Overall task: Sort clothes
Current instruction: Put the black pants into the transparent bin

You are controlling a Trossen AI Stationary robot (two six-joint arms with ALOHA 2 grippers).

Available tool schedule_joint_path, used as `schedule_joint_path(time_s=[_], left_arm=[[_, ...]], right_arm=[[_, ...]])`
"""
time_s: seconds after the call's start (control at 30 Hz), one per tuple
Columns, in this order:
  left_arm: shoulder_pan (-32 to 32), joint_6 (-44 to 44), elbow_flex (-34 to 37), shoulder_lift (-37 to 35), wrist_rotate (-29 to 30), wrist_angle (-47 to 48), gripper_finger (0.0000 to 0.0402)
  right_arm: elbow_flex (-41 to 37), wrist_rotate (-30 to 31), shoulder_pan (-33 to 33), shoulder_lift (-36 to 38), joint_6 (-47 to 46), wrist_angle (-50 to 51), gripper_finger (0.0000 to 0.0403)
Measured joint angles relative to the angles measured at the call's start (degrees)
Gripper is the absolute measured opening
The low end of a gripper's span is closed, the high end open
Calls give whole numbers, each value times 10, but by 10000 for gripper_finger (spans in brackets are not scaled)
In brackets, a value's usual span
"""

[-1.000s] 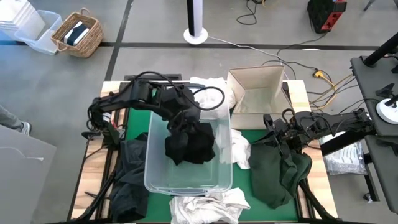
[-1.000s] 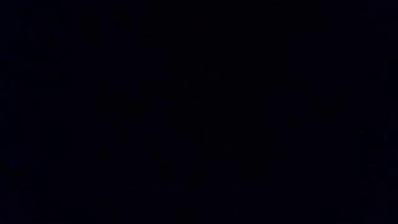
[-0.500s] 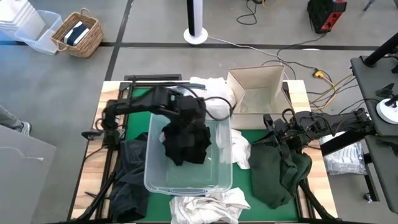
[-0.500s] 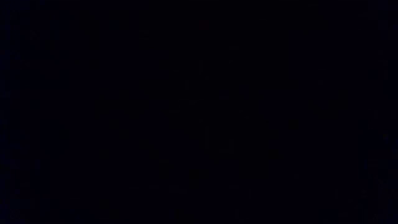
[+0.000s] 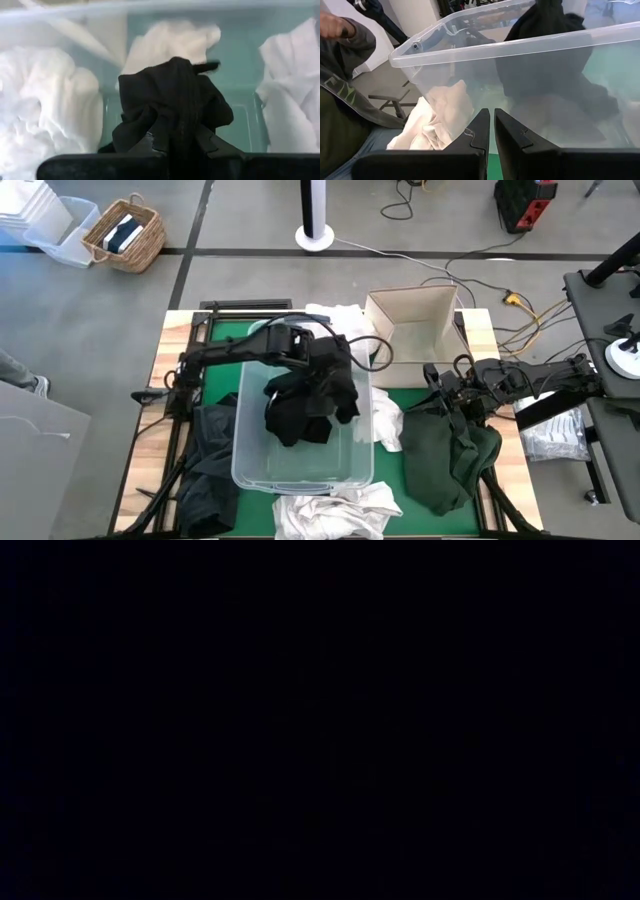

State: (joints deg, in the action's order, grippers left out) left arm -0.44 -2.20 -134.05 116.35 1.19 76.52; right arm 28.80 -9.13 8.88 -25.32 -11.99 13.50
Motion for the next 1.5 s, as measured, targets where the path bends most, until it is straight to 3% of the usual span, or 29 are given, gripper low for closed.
schedule_joint_path(time_s=[0.8,1.13,1.5], left_arm=[[2,-8,22,-9,2,-12,7],[3,-7,116,-22,-3,-52,7],[6,15,312,-135,-3,-180,7]], right_arm=[[0,0,0,0,-32,17,18],[-1,0,0,0,-40,17,18],[-1,0,0,0,-40,17,18]])
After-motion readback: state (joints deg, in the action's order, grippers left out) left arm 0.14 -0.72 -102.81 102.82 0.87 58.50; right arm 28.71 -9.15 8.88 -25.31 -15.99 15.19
